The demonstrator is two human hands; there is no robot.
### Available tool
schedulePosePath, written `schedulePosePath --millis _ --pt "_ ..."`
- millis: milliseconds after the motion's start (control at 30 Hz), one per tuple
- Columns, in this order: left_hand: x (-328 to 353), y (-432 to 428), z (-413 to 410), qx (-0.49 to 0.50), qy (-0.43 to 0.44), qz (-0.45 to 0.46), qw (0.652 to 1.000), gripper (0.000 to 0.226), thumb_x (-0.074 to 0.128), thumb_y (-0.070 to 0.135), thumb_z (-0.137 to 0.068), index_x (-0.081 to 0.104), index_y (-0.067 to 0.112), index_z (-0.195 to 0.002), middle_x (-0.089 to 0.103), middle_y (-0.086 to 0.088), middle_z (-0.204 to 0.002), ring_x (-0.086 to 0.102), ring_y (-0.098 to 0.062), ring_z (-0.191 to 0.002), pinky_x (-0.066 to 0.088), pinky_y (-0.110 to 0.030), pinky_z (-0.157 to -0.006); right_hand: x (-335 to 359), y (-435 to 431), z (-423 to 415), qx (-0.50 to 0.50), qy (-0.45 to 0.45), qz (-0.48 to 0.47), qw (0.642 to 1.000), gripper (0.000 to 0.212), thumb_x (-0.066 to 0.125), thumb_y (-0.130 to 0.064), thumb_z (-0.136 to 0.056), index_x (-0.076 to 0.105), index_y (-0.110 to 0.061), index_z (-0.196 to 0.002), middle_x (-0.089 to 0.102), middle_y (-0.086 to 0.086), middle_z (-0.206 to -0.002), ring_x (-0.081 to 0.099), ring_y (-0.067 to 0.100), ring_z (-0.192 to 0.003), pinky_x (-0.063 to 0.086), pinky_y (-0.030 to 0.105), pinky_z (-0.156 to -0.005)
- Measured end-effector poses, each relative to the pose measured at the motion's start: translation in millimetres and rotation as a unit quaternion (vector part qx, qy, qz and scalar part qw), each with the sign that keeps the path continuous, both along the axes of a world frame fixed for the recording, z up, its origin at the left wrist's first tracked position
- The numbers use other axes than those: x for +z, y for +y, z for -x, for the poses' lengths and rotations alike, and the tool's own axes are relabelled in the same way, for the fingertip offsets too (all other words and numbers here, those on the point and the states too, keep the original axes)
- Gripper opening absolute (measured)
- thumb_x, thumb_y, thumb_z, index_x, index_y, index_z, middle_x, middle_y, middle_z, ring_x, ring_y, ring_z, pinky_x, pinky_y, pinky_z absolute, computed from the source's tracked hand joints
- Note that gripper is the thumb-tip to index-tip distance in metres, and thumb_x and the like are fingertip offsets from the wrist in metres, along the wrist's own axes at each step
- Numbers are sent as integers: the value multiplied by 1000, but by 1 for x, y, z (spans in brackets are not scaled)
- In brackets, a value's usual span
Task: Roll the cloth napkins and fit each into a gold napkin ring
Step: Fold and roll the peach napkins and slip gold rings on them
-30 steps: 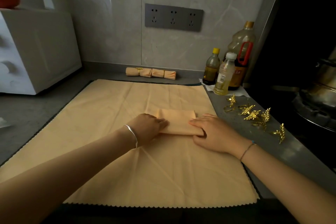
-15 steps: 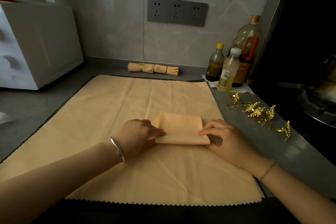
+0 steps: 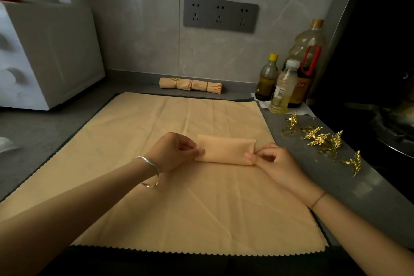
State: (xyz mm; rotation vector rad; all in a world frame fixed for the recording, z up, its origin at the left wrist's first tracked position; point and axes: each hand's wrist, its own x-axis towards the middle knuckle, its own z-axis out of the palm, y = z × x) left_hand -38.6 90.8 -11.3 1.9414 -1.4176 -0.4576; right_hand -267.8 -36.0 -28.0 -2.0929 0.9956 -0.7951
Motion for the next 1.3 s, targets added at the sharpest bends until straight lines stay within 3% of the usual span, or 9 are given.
schedulePosePath --millis 100,200,300,567,700,800,967,1133,1300 --pt "8 -7 -1 -5 9 -46 999 24 67 40 -82 68 17 -90 61 4 -81 50 -5 -68 37 -7 -58 1 0 -4 -2 15 -27 1000 22 69 -33 -82 68 -18 -66 56 2 -81 52 13 -73 36 16 -64" --pt "19 -13 -5 -23 34 -112 993 42 65 38 -83 53 20 -119 53 4 -105 51 -12 -93 40 -20 -79 7 -1 -8 -6 44 -47 998 26 66 -35 -84 71 -11 -73 60 1 -82 54 12 -76 38 19 -67" --pt "22 -26 -4 -57 27 -76 995 56 63 37 -85 40 27 -136 46 1 -128 47 -16 -109 40 -25 -88 13 -1 -10 3 53 -86 995 23 65 -30 -86 69 -16 -68 61 -5 -76 54 7 -71 38 16 -63" --pt "4 -53 24 -44 39 -11 998 27 60 35 -89 71 18 -107 68 4 -108 57 -7 -93 36 -12 -79 2 -5 -16 -45 51 -64 996 18 70 -28 -82 65 -13 -74 59 -2 -73 52 12 -69 39 25 -64" --pt "1 -57 23 -36 49 -5 998 25 62 31 -88 71 18 -107 68 3 -109 54 -3 -89 33 -7 -74 -8 -3 -18 -32 -12 78 996 28 69 -18 -81 54 -20 -105 54 -6 -107 50 7 -96 37 10 -80" --pt "0 -58 22 -46 31 -13 998 25 61 31 -89 70 19 -110 67 3 -114 53 -3 -92 33 -8 -78 -6 2 -19 70 64 212 973 49 48 -28 -91 40 -23 -139 35 -14 -143 29 0 -132 21 18 -109" --pt "-2 -60 22 -63 18 -10 998 24 61 28 -89 70 21 -110 67 4 -115 57 -5 -99 37 -11 -86 -10 4 -22 116 195 229 947 46 29 -36 -102 29 -25 -146 26 -12 -152 13 2 -142 4 16 -113" --pt "0 -46 23 -126 -255 13 959 37 37 34 -100 51 24 -133 52 4 -137 42 -20 -127 30 -30 -107 -11 3 -21 119 210 201 949 46 27 -36 -102 28 -25 -146 25 -13 -153 11 1 -142 4 18 -115" --pt "-10 -14 24 -204 -322 -36 924 65 1 57 -90 12 33 -148 9 9 -156 0 -12 -145 -7 -24 -113 -11 2 -21 127 234 203 942 48 23 -37 -102 23 -25 -148 19 -13 -155 6 0 -142 3 22 -117"
